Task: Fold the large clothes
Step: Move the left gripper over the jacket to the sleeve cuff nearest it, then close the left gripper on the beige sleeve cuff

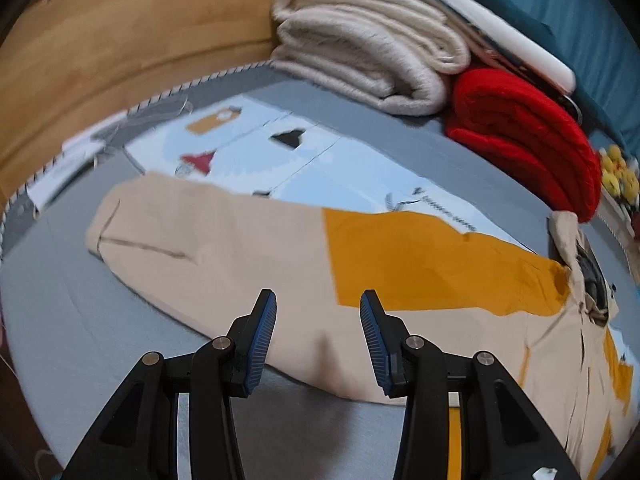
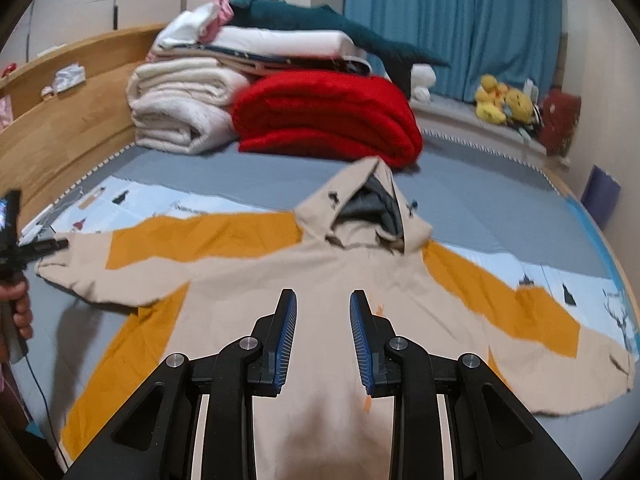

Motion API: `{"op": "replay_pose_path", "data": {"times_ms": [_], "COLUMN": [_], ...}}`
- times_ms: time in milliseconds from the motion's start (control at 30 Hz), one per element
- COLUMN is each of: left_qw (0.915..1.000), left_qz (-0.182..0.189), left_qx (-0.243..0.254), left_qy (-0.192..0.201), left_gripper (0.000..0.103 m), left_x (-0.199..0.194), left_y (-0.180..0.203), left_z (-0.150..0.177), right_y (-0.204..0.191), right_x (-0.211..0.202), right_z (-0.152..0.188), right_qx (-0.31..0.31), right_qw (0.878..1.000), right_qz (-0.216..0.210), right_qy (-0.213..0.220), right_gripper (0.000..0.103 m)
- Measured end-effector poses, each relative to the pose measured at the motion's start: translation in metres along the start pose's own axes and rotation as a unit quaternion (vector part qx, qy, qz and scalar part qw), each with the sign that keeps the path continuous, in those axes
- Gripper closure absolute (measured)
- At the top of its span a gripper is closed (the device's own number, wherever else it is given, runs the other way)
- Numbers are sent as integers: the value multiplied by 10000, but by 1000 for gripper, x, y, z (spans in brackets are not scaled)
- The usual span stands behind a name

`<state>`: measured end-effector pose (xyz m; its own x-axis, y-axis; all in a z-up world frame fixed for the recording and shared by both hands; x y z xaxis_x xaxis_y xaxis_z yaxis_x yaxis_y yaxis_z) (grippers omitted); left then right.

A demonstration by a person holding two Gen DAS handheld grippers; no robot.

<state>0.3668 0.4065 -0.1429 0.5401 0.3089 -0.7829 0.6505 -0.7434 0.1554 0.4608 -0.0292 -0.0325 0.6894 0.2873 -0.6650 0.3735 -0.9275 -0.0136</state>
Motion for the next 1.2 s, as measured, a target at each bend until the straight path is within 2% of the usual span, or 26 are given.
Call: {"op": "replay_pose_path", "data": {"times_ms": [133,267,367,433,500,633,733,767,800,933,1000,1067,1133,1200], "left_qw": [9978,9904,9788,9703,9615,9462,9317,9295,9291,9366,9371,9382,9485,9638], "left_qz": [-35,-159,-225,-228,-214,-229,-207,-174,-149,-172,-131,-31,-181,-321], "left_qx": [-624,-1332,-1984,-2359,-2693,-3174,-3582,-3645,-3661,-3476,-3468,-3450,-3162,-2638], "left_qy": [-209,-340,-445,-478,-508,-591,-569,-538,-509,-406,-381,-277,-48,209], "left_gripper": [62,62,62,62,61,61,61,61,61,66,93,98,101,102], "left_x": [24,41,51,54,57,62,61,61,62,73,75,73,59,41], "left_y": [-40,-85,-120,-136,-150,-169,-182,-185,-187,-190,-189,-183,-172,-148], "left_z": [5,7,11,14,18,24,28,26,25,15,11,3,-11,-32], "right_y": [1,6,9,12,17,27,31,31,31,32,34,38,44,49], "right_x": [0,5,17,26,34,49,55,57,58,64,66,68,68,66], "right_z": [-6,-3,4,10,15,26,31,32,33,37,38,40,41,40], "right_qx": [7,43,88,104,204,404,441,440,442,455,451,485,549,582], "right_qw": [9999,9999,9997,9993,9986,9963,9954,9951,9949,9943,9938,9931,9924,9923], "right_qz": [-21,-52,-153,-155,-134,-141,-81,-77,-76,-40,29,115,189,239], "right_qy": [133,102,-137,-334,-462,-751,-849,-882,-903,-968,-1017,-1061,-1087,-1070], "right_gripper": [74,74,73,57,51,49,49,49,49,49,49,49,49,50]}}
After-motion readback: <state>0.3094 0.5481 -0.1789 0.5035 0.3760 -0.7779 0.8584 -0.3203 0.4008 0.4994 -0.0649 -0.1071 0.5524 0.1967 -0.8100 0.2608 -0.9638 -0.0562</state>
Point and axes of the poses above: each gripper's, at about its wrist camera, not at the fingertips, and x roughly the way its jaws point, y to its right, z to its underside, the point moved 8 cm from there along x, roughly the way its jaws point, and after that the axes turned 1 degree about x, right-handed, at the moved point
